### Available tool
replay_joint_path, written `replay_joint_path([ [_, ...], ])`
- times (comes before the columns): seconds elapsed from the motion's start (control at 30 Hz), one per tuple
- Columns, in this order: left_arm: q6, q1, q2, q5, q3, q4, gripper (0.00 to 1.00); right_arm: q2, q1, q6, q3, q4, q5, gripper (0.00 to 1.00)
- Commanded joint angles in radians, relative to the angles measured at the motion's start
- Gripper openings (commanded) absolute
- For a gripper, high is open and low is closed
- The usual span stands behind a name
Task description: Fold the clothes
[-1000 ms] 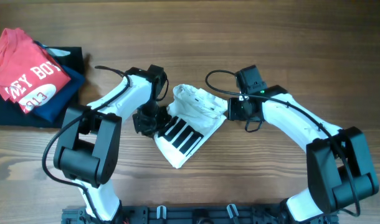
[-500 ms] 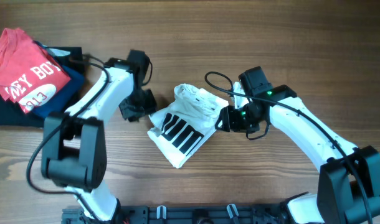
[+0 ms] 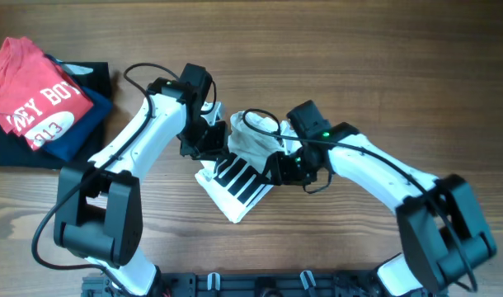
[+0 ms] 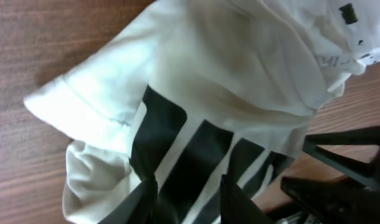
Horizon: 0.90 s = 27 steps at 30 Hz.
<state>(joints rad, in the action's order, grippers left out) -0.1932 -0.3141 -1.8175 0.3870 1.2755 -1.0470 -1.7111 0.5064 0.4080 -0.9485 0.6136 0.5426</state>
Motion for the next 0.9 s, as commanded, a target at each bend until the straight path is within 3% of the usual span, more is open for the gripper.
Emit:
replay_joint_path([
  [0.0, 0.059, 0.002, 0.0, 0.015, -0.068, 0.035, 0.34, -0.056, 0.023, 0.048, 0.011, -0.027, 0.035, 0.46],
  [0.07, 0.058, 0.002, -0.001, 0.001, -0.108, 0.081, 0.34, -0.07, 0.031, 0.067, 0.011, -0.043, 0.031, 0.36],
  [0.17, 0.047, 0.002, -0.001, -0.081, -0.159, 0.151, 0.34, -0.075, 0.033, 0.073, 0.011, -0.085, 0.035, 0.11],
  [0.23, 0.003, 0.002, -0.001, -0.142, -0.193, 0.195, 0.33, -0.075, 0.032, 0.093, 0.011, -0.093, 0.029, 0.04],
  [0.4, -0.056, -0.004, -0.001, -0.15, -0.268, 0.287, 0.3, -0.075, 0.028, 0.196, 0.011, -0.018, -0.162, 0.04],
  [0.67, -0.233, -0.004, -0.001, -0.278, -0.327, 0.38, 0.28, -0.075, 0.025, 0.225, 0.011, 0.006, -0.32, 0.04],
  [0.8, -0.266, -0.002, 0.005, -0.299, -0.327, 0.372, 0.17, -0.073, 0.024, 0.177, 0.011, 0.005, -0.328, 0.04],
  [0.87, -0.33, 0.003, 0.024, -0.374, -0.326, 0.357, 0.18, -0.07, 0.013, 0.17, 0.011, 0.023, -0.335, 0.04],
])
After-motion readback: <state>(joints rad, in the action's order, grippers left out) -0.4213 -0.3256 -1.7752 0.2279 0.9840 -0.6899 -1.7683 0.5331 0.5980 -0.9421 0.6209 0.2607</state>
